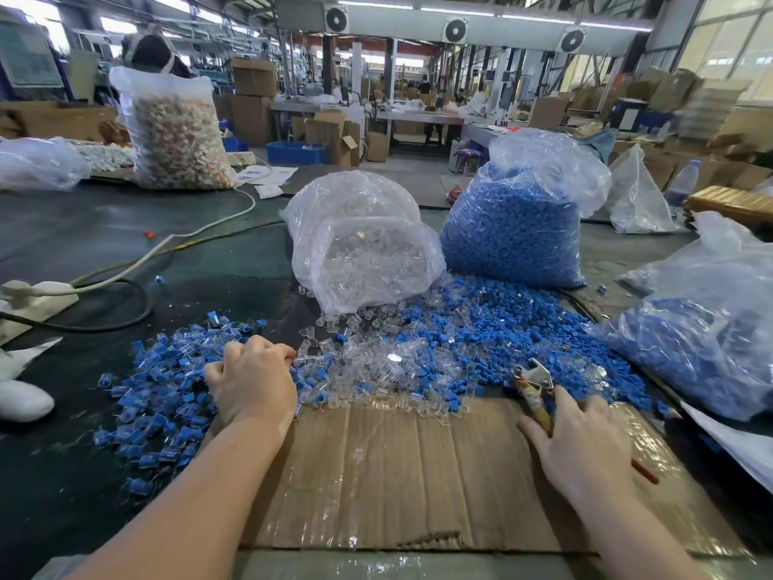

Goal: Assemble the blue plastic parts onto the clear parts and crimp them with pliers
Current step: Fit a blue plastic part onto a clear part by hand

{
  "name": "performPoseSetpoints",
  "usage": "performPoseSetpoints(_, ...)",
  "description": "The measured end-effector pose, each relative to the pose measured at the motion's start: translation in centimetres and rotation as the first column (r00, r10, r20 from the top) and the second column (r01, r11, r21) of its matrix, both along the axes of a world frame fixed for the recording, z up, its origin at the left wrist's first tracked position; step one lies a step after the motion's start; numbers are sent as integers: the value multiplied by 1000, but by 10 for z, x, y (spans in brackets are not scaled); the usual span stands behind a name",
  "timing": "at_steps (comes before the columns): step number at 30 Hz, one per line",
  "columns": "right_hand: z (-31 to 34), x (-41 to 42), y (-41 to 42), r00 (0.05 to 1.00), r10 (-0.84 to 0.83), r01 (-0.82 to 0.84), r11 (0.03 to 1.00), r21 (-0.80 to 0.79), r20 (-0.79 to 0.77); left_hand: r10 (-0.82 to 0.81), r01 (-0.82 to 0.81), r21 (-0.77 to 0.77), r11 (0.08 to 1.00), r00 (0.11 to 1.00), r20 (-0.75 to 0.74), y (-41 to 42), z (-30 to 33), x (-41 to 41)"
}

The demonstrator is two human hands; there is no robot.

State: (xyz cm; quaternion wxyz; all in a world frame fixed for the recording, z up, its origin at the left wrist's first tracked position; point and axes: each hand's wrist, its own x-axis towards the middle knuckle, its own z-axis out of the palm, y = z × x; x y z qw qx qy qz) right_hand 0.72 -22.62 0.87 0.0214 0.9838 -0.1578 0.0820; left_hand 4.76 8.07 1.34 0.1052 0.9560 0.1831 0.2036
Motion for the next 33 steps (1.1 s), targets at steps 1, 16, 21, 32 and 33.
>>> performPoseSetpoints(1, 0, 0, 0, 1000, 0, 0, 1000, -11, 3, 2, -2, 7, 1000, 1000, -4, -1, 0, 1)
performPoseSetpoints(16, 5, 7, 40, 944, 273, -277, 961, -5, 187, -698, 731, -222, 646, 683, 215, -101, -24, -24)
performPoseSetpoints(21, 1, 23, 56, 955, 276, -279, 960, 11, 105, -718, 735, -177, 654, 677, 159, -102, -30, -23)
performPoseSetpoints(32, -3, 35, 61, 961, 241, -261, 953, 152, 135, -532, 595, -431, 679, 803, 270, -97, -24, -28)
performPoseSetpoints(33, -4, 34, 62, 955, 257, -281, 943, 180, 148, -524, 587, -436, 682, 809, 268, -97, -24, -28)
